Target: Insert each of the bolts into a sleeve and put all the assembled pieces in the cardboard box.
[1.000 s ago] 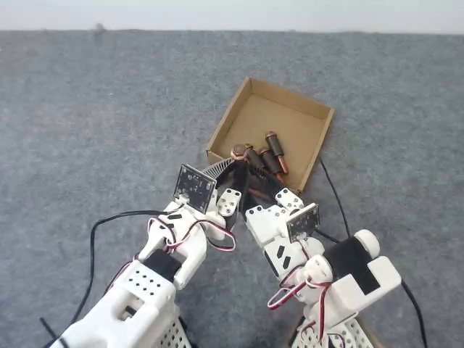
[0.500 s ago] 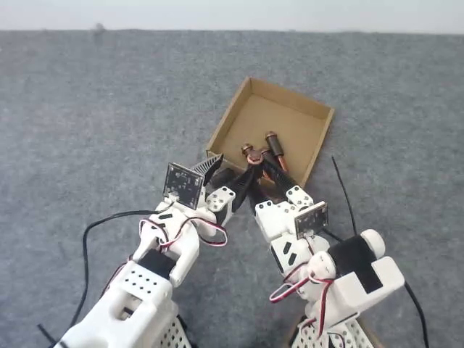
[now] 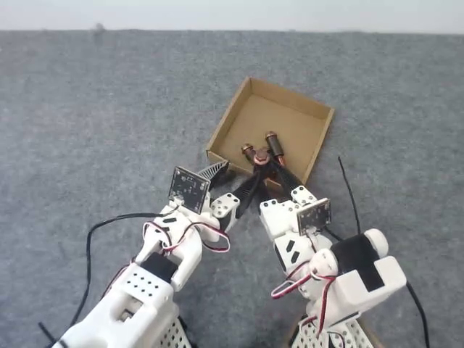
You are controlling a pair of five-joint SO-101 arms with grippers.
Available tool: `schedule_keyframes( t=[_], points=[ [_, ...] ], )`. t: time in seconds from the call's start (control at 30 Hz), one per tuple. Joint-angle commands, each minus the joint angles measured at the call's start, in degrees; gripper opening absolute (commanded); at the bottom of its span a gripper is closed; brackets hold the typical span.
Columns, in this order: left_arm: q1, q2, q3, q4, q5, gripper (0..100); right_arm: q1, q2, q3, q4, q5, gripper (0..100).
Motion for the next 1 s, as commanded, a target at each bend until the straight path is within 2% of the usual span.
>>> schedule_keyframes(
  t=[0.0,0.07,0.13,0.3,0.4,0.53,0.67,0.73,0.97],
  points=[
    [0.62,-0.09,0.84,-0.44,-0.79,8,3.03,-1.54,-5.63,0.04,-0.79,0.6],
    [-0.35,-0.09,0.48,-0.44,-0.88,0,3.65,-1.45,-5.63,0.04,-0.79,0.6],
    [-2.73,-0.09,-0.04,-0.26,-0.62,3,3.65,-1.45,-5.27,0.13,-0.79,0.6],
    [-12.31,0.26,0.40,0.62,-0.44,1,3.91,-1.63,-5.01,3.47,-0.18,0.6],
    [-18.11,-0.09,-0.22,6.59,-0.26,1,3.91,-1.71,-4.66,3.65,0.18,0.6],
    [-24.44,-0.09,-2.95,15.47,4.92,1,3.91,-1.80,-3.87,3.65,3.60,0.6],
    [-25.76,-0.09,-5.67,25.85,4.04,1,3.91,-2.15,-2.73,3.65,4.75,0.6],
    [-25.76,-0.09,-6.29,28.57,2.99,1,3.91,-2.15,-2.81,3.65,4.66,0.6],
    [-25.76,0.26,-6.64,30.42,1.32,1,3.91,-2.24,-3.34,3.21,4.66,0.6]
  ],
)
